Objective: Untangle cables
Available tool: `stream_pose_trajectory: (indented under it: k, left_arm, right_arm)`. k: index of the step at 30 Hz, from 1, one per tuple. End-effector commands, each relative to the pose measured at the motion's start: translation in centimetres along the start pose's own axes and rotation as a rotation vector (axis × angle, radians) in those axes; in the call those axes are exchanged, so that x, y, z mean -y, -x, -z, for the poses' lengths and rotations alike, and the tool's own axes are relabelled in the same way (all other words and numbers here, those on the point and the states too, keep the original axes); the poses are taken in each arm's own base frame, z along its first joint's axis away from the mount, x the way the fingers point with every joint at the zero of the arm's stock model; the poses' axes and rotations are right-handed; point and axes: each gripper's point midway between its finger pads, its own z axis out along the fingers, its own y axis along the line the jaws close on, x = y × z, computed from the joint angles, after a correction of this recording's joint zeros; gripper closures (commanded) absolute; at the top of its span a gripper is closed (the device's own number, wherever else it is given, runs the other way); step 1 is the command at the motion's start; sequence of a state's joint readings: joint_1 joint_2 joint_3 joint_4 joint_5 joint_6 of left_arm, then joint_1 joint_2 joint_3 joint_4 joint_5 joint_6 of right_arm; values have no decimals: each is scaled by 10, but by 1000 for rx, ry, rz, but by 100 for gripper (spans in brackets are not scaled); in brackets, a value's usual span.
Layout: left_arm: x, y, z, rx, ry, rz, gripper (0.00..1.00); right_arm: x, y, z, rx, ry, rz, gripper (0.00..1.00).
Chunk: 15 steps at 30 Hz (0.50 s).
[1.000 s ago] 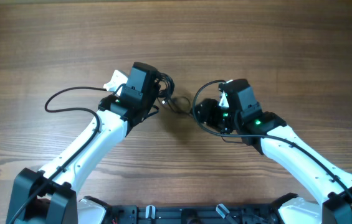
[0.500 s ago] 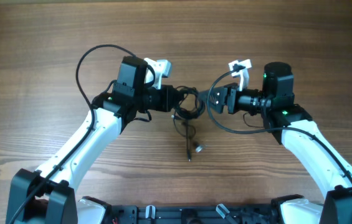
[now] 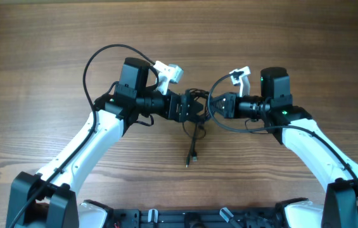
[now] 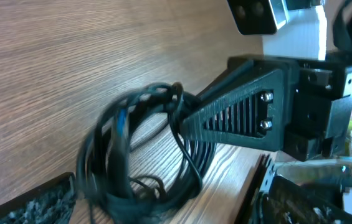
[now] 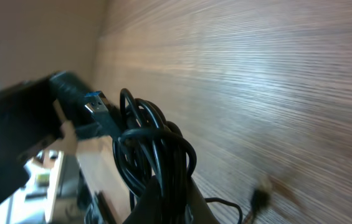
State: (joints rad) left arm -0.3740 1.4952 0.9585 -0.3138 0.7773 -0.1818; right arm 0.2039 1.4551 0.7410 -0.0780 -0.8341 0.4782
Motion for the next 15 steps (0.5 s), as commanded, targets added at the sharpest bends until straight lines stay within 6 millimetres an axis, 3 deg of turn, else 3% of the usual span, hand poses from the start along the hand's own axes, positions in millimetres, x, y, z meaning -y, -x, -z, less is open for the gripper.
stream_pose_trajectory:
  k: [1,5,11,13,15]
  left_arm:
    - [-15,9,1,54,104,283,5]
    - [-6,6,-7,49,100,413,27]
    - [-11,-14,-26,95,290,666,38]
    - [-7,-18,-30,106,300,756,49]
    - [-11,-22,-34,118,322,824,50]
  right_arm:
    - [25,12,0,73,-129,-143,96]
    - [26,13,1,81,-136,-157,96]
    - [26,13,1,80,-137,-158,96]
    - [26,12,0,78,-133,-159,96]
    - [22,11,0,66,-113,-159,96]
